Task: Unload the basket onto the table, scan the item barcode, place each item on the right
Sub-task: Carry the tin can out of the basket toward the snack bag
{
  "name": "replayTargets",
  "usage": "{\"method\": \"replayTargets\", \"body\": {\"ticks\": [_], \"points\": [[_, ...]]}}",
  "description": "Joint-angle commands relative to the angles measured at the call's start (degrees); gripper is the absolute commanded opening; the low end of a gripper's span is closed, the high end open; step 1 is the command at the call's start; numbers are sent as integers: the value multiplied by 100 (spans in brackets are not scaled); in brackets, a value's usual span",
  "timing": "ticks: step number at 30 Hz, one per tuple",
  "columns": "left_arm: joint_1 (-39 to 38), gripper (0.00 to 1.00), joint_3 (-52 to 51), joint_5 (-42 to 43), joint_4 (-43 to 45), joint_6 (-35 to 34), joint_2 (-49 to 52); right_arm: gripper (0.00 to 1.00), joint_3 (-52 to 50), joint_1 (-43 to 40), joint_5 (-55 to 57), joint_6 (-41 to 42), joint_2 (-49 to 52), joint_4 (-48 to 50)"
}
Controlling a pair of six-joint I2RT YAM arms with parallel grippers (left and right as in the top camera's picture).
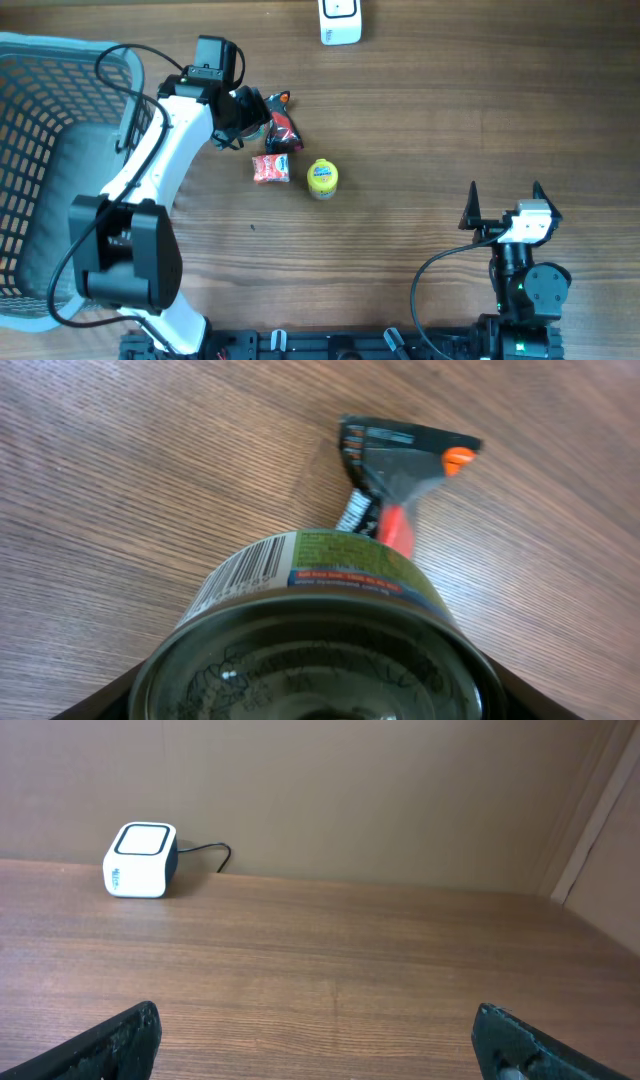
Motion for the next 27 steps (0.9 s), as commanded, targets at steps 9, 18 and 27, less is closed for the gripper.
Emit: {"method": "replayTargets", "body": {"ticks": [9,18,27], "points": [[-13,73,122,-756,144,-37,481,100,-7,-13,-72,87,11,13],[-15,73,122,-754,407,-232,970,100,-7,-13,-72,85,11,13],[-28,73,122,-555,638,-337,1340,100,-7,-13,-72,85,11,13]]}}
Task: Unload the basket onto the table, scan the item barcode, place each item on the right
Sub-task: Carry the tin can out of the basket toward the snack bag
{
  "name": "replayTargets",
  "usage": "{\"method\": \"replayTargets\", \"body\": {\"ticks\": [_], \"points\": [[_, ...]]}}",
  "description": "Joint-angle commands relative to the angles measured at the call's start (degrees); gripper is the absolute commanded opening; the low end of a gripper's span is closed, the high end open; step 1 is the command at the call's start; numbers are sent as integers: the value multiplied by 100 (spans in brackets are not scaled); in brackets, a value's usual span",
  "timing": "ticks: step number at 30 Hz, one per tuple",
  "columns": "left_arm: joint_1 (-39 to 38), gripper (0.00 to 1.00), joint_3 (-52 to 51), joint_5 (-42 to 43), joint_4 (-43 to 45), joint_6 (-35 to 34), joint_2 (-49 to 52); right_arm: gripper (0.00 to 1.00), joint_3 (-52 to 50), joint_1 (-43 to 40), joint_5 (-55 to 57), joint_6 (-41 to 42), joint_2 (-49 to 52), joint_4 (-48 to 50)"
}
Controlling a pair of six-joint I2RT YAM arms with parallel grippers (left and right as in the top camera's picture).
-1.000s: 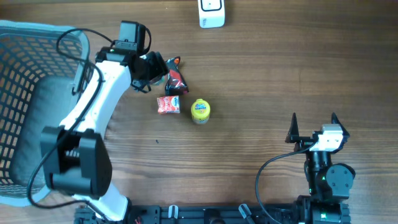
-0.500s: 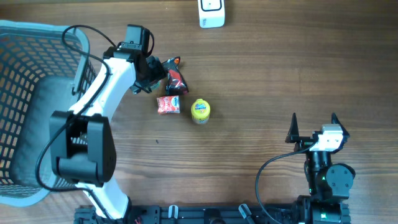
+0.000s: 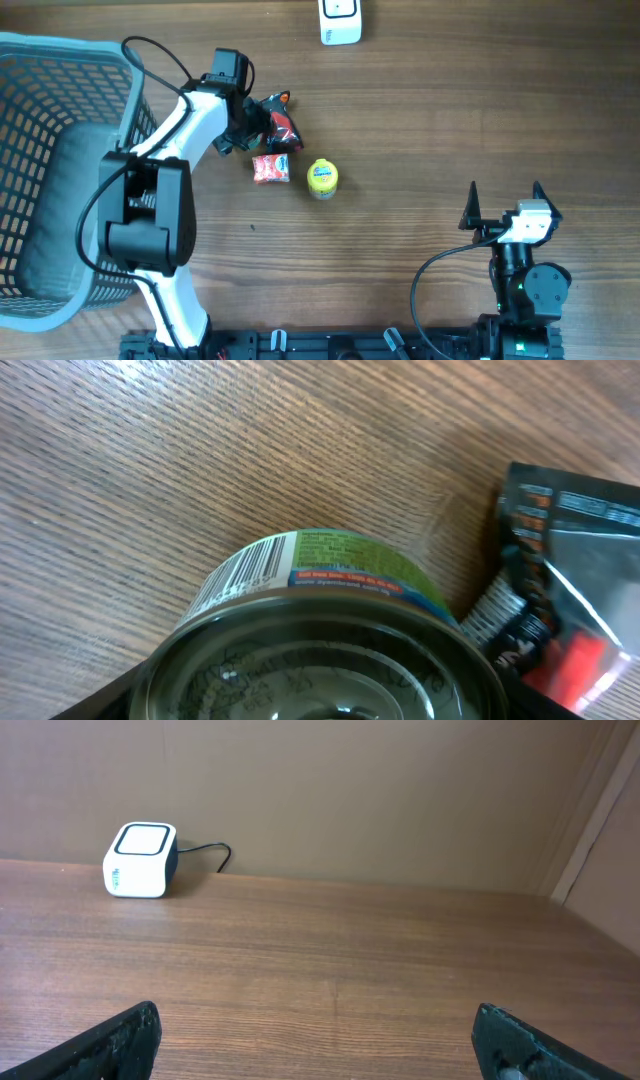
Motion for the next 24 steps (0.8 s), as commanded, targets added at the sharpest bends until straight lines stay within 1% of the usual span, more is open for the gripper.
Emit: {"method": "replayTargets", "body": {"ticks": [1,5,9,14,21,22,24], "points": [[-44,73,120,186,142,-142,203,100,-4,-13,-72,85,11,13],[-223,75,120,468,348,-140,299,100,-4,-13,-72,85,11,13],[-529,78,120,505,625,-140,313,100,-4,-15,-72,87,11,13],[-1003,79,120,503,861,9,313,100,-4,-13,-72,85,11,13],[-1515,80,120,503,723,1403,313,100,-4,-13,-72,85,11,13],[-1574,82,120,498,660,1681,313,100,-4,-13,-72,85,11,13],[-1633,90,120,463,533,2079,313,100,-4,-13,-72,85,11,13]]}}
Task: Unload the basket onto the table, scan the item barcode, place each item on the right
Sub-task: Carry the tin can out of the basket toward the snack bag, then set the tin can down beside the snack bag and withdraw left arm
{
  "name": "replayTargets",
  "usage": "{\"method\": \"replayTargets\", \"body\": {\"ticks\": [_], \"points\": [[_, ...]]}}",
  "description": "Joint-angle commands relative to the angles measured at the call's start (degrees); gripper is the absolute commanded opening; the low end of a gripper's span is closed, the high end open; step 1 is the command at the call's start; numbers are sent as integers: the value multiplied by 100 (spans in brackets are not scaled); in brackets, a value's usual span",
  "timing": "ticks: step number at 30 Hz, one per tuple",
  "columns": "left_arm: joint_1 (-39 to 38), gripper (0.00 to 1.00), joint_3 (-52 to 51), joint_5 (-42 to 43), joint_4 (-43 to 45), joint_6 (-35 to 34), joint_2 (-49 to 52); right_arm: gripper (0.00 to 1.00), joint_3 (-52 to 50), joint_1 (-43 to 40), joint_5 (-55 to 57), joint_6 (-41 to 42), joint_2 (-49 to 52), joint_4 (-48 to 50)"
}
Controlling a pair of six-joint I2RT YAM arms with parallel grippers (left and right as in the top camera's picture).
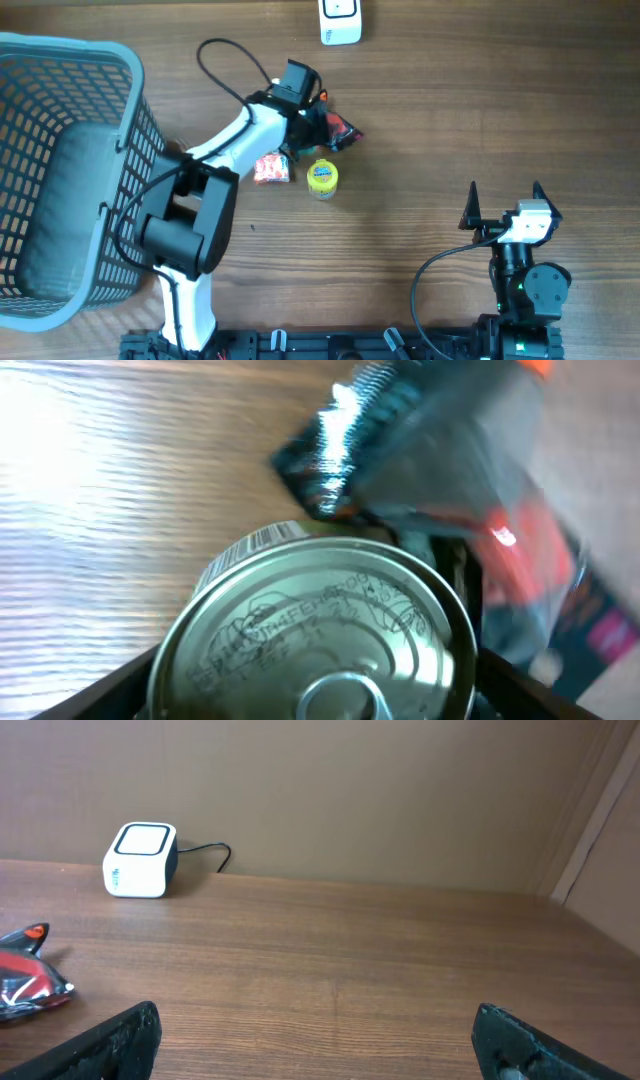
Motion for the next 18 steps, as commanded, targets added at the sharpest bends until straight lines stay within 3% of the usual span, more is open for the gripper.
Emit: {"method": "replayTargets", "body": {"ticks": [1,6,9,18], "points": [[-136,94,74,-2,-221,1172,105,100,-7,-13,-72,85,11,13],[-109,100,76,-1113,-557,1178,103,100,-7,-13,-72,83,11,13],[-79,100,76,-1655,-673,780,7,100,-7,-13,-72,87,11,13],[-162,100,79,-1314,-273,509,-1246,100,-7,-13,-72,85,11,13]]}}
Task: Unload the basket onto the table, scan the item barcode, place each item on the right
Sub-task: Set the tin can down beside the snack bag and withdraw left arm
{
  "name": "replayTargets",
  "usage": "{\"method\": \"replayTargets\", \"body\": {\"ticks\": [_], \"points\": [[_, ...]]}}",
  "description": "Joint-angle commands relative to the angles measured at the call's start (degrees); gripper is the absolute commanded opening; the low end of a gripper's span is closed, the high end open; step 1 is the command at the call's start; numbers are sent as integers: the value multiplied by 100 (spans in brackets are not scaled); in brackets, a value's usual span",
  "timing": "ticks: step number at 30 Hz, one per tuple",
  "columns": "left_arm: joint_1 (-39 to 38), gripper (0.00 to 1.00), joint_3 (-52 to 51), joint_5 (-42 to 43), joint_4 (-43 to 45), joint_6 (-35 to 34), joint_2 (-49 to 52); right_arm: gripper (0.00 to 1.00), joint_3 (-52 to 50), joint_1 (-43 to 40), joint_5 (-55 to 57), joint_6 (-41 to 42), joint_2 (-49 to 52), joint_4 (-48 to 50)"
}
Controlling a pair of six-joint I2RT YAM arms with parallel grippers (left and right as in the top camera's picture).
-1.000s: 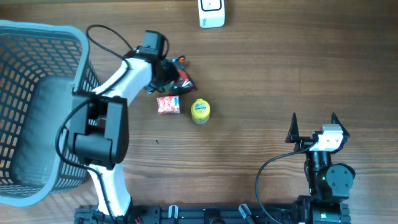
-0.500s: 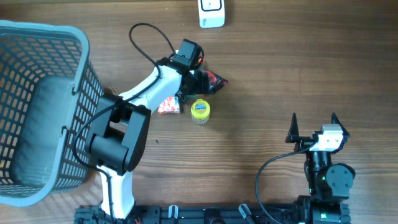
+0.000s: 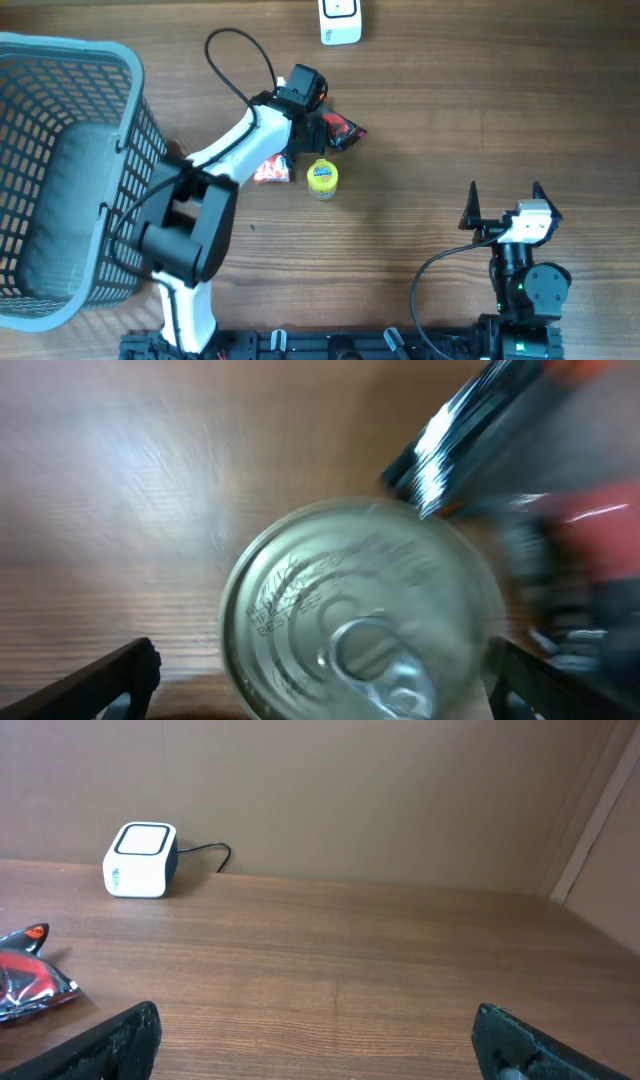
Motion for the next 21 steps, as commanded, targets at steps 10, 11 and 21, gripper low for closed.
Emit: {"method": "replayTargets", "body": {"ticks": [10,11,21], "points": [[-33,100,48,-297,-509,-1847,-2994,100,-7,-15,-72,85,13,13],[-33,100,48,-431,-647,-1974,-3217,100,-7,-13,-72,85,13,13],[-33,100,46,-2052,-1200,-1034,-5958,100,-7,-15,-74,-105,13,243]]}}
